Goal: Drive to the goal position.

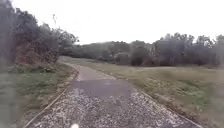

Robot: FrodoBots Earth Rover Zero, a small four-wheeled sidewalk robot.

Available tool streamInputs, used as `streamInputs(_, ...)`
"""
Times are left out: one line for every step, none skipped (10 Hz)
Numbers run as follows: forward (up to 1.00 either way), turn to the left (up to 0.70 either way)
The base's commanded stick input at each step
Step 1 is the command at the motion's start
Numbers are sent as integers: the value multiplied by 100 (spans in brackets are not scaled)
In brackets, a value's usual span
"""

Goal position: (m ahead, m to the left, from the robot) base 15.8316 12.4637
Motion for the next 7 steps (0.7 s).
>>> streamInputs(70,0)
streamInputs(70,0)
streamInputs(70,0)
streamInputs(70,0)
streamInputs(70,0)
streamInputs(70,0)
streamInputs(70,0)
